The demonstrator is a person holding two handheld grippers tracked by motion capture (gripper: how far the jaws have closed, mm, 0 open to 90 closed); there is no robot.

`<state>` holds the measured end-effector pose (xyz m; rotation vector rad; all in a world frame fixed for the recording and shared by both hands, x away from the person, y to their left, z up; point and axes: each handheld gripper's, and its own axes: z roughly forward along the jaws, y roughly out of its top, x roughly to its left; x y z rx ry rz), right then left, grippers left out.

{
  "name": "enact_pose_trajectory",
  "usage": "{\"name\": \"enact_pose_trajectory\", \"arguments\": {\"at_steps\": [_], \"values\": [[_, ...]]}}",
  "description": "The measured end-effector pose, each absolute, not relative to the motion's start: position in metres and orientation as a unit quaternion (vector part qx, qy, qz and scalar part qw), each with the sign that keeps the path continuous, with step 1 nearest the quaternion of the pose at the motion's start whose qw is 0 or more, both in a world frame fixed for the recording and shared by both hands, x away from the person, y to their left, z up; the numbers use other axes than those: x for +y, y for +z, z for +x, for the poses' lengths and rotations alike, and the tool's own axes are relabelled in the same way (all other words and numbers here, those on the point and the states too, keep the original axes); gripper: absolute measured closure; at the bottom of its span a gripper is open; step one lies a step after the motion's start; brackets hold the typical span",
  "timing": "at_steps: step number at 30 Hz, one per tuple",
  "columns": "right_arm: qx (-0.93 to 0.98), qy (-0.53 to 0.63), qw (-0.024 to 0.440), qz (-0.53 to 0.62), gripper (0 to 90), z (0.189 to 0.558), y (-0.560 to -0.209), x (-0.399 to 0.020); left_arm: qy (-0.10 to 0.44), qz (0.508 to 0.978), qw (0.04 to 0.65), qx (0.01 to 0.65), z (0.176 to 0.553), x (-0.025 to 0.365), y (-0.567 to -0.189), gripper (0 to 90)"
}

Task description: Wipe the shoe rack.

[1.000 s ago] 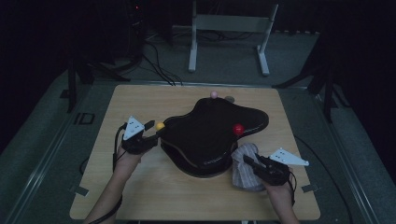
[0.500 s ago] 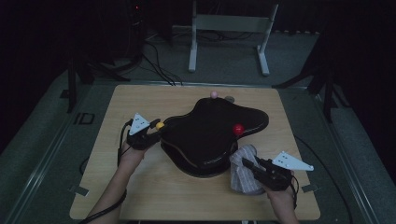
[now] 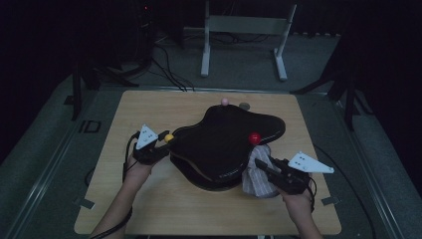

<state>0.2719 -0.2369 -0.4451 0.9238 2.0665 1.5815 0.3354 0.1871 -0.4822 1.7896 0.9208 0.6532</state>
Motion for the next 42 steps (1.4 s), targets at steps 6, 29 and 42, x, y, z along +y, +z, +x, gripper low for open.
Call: {"name": "enact_pose_trajectory", "arguments": {"at_steps": [6, 29, 42], "values": [[0.746, 0.557, 0.18, 0.318, 62.7, 0.289, -0.443, -0.228, 0.263, 0.738, 0.489, 0.382, 0.328, 0.189, -0.481, 60.3], [0.762, 0.52, 0.167, 0.347, 68.2, 0.315, -0.499, -0.22, 0.271, 0.731, 0.499, 0.379, 0.31, 0.193, -0.485, 60.2], [0.789, 0.475, 0.129, 0.368, 68.4, 0.323, -0.534, -0.218, 0.271, 0.726, 0.504, 0.381, 0.308, 0.196, -0.486, 60.2]]}}
